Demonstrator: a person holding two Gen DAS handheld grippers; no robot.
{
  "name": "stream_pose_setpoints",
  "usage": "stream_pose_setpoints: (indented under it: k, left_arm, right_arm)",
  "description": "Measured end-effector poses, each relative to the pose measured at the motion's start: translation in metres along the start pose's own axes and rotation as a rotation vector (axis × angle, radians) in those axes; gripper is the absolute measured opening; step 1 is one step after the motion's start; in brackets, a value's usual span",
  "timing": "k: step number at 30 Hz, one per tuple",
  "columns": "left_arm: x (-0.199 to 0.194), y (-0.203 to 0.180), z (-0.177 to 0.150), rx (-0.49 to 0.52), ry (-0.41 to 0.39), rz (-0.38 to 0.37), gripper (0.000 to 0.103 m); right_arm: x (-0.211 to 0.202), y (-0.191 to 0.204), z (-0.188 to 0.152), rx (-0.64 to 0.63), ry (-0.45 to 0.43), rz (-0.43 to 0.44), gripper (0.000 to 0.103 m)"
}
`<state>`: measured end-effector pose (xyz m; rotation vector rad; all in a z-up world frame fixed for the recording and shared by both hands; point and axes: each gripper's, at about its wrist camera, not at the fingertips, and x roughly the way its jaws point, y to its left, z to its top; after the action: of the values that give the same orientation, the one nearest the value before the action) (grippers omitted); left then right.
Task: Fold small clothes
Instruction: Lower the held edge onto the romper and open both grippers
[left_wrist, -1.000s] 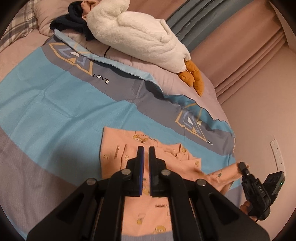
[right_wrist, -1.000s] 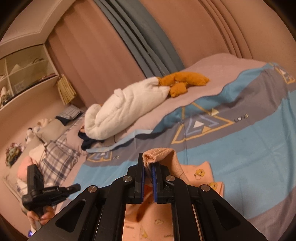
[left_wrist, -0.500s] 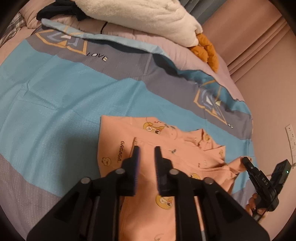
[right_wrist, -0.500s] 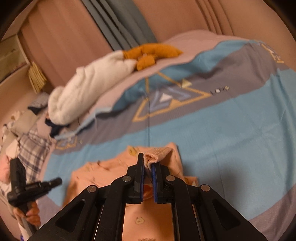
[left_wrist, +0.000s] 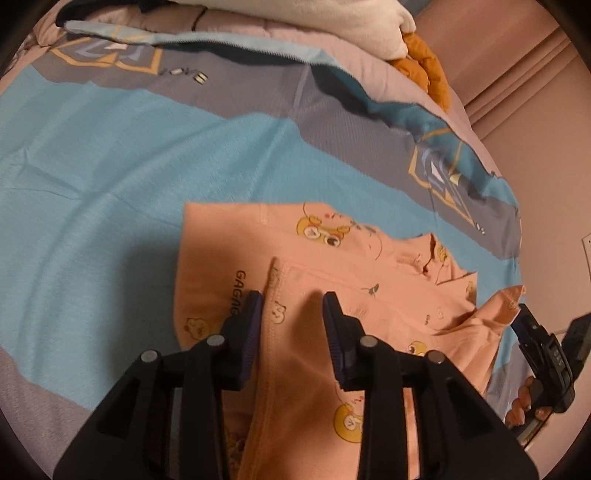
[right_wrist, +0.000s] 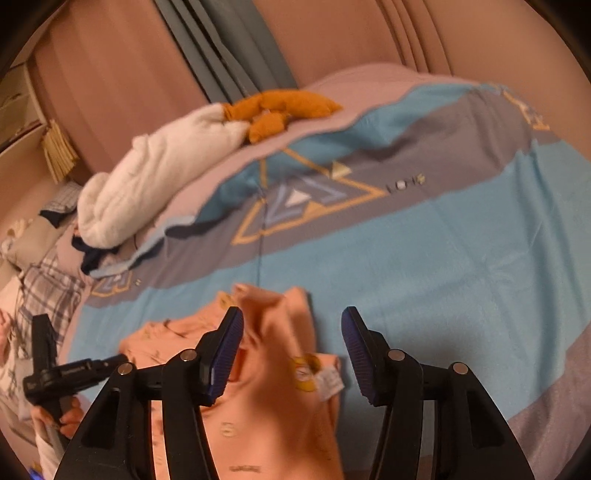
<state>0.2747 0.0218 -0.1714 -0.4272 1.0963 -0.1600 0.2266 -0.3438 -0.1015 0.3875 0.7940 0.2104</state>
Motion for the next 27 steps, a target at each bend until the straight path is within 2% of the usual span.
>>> stream_pose_setpoints:
  k: [3,4,5,6,7,8,9,10,13,19,24,27]
  left_arm:
    - [0.006,0.000,-0.002,0.001,-0.001,0.007,0.017]
    - [0.006,-0.001,-0.002,0.008,-0.006,0.011,0.008]
    - [0.006,-0.001,-0.003,0.010,-0.011,0.009,0.007]
    - [0.004,-0.002,-0.003,0.009,-0.017,0.011,0.006]
    - [0.001,-0.003,-0.004,0.006,-0.034,0.012,0.005]
    - [-0.004,-0.004,-0.004,0.005,-0.049,0.010,0.005]
    - [-0.007,-0.005,-0.004,0.004,-0.060,0.009,0.005]
    - [-0.017,-0.006,-0.004,0.001,-0.089,-0.001,0.005]
    - [-0.039,-0.009,-0.003,-0.011,-0.145,-0.033,0.004]
    - [-0.087,-0.011,0.005,-0.027,-0.280,-0.064,0.004]
    - [-0.091,-0.005,0.027,-0.058,-0.294,-0.066,0.004]
    - [-0.077,0.002,0.041,-0.060,-0.279,-0.037,0.004]
  right_arm:
    - [0.015,-0.005,-0.004,0.002,0.046,0.022,0.055]
    - [0.019,-0.006,-0.005,0.004,0.062,0.029,0.055]
    - [0.023,-0.005,-0.007,0.005,0.071,0.034,0.055]
    - [0.024,-0.003,-0.008,-0.004,0.069,0.039,0.049]
    - [0.024,0.000,-0.009,-0.021,0.062,0.046,0.035]
    - [0.024,0.003,-0.009,-0.040,0.060,0.051,0.026]
    - [0.024,0.007,-0.010,-0.062,0.058,0.049,0.009]
    - [0.022,0.011,-0.011,-0.082,0.043,0.039,0.006]
    - [0.010,0.019,-0.009,-0.115,-0.008,0.065,0.006]
    - [-0.015,0.021,-0.002,-0.085,-0.093,0.102,0.005]
    - [-0.018,0.026,0.010,-0.066,-0.126,0.080,0.005]
    - [-0.010,0.029,0.018,-0.080,-0.130,0.047,0.005]
